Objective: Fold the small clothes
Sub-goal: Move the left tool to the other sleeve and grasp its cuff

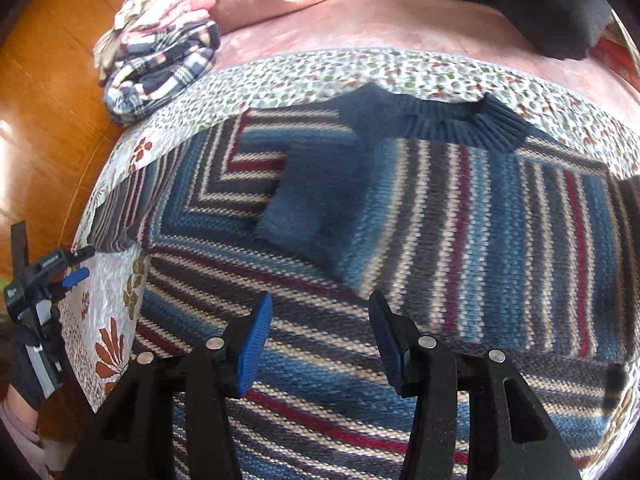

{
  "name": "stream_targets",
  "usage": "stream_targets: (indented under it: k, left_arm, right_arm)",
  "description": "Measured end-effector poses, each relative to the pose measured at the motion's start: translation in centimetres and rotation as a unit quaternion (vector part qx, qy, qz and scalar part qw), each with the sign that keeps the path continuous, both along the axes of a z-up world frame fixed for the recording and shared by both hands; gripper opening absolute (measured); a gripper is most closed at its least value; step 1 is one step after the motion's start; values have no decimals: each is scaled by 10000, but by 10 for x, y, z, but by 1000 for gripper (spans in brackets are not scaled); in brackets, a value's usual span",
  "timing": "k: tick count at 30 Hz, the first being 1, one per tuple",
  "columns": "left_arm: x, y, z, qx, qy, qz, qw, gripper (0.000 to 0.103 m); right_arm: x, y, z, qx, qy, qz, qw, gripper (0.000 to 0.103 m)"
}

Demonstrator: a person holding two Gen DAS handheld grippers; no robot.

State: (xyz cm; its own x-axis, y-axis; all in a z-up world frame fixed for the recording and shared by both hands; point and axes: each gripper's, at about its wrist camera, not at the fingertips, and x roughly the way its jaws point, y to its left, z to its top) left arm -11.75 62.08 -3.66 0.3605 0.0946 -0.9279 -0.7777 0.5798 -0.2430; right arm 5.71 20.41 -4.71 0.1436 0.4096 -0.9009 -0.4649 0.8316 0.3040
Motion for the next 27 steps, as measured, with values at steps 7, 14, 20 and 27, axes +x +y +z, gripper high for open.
stream_targets:
  k: [7,14,20,27]
  left_arm:
    - [-15,80,-31,-522,-256,983,9935,65]
    - [-1,108,-46,-561,-429,1107,9913,65]
    - [6,118,-50,-487,-424,1120,9916,66]
    - [19,113,-49,-60,-62,916,9958,60]
  right_arm:
    - [-12,40,-10,-123,-69,226,9996,51]
    - [-10,45,-23,-228,0,77,9997,51]
    - [-9,44,-34,-329,67,22,9994,51]
    - [-10,43,-37,-345,31,46,9994,51]
